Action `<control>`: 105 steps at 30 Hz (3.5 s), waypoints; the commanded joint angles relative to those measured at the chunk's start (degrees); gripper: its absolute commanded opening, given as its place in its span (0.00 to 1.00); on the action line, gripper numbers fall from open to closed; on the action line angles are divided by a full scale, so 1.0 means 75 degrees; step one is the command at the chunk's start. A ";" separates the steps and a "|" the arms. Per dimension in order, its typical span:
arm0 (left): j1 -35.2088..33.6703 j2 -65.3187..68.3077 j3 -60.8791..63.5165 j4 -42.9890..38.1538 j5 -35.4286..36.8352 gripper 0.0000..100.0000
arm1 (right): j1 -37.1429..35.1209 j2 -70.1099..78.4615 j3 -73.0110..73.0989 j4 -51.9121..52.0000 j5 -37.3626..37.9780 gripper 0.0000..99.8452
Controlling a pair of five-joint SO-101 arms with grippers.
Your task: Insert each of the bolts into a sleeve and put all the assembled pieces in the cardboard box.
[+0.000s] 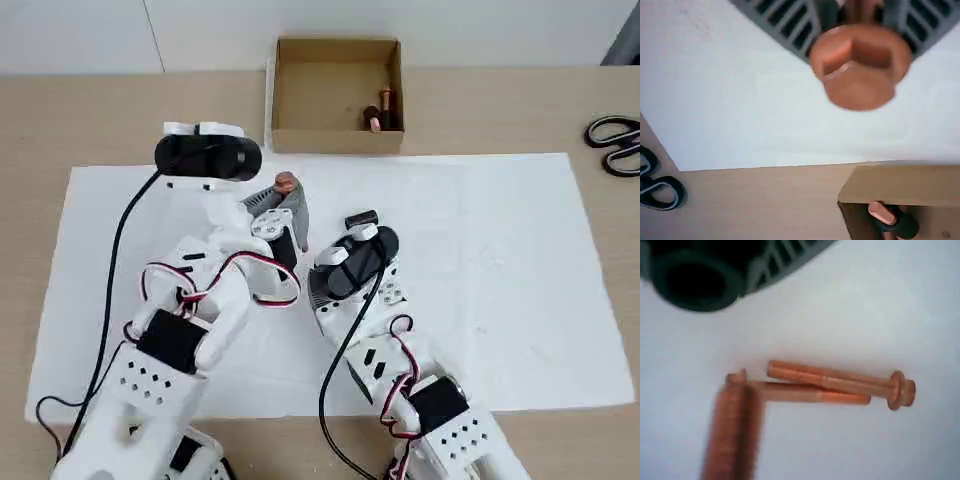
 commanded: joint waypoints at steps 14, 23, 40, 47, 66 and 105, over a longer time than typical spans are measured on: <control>0.0492 -0.0199 0.0990 -0.1043 0.0305 0.01 | -0.0053 -0.0158 -0.0035 -0.0217 -0.0070 0.00; 0.0774 -0.0188 0.1166 -0.1090 0.0293 0.01 | -0.0053 -0.0158 -0.0035 -0.0217 -0.0070 0.00; 0.1207 -0.0188 0.1412 -0.0270 0.0082 0.01 | -0.0053 -0.0158 -0.0035 -0.0217 -0.0070 0.00; 0.1231 -0.0176 0.1459 0.0129 0.0082 0.01 | -0.0053 -0.0158 -0.0035 -0.0217 -0.0059 0.00; 0.1231 -0.0234 0.1647 0.0457 0.0129 0.18 | -0.0029 -0.0158 -0.0035 -0.0170 -0.0059 0.00; -0.0563 -0.0246 0.0334 0.1793 -0.0047 0.27 | -0.0006 -0.0158 0.0082 -0.0217 -0.0059 0.00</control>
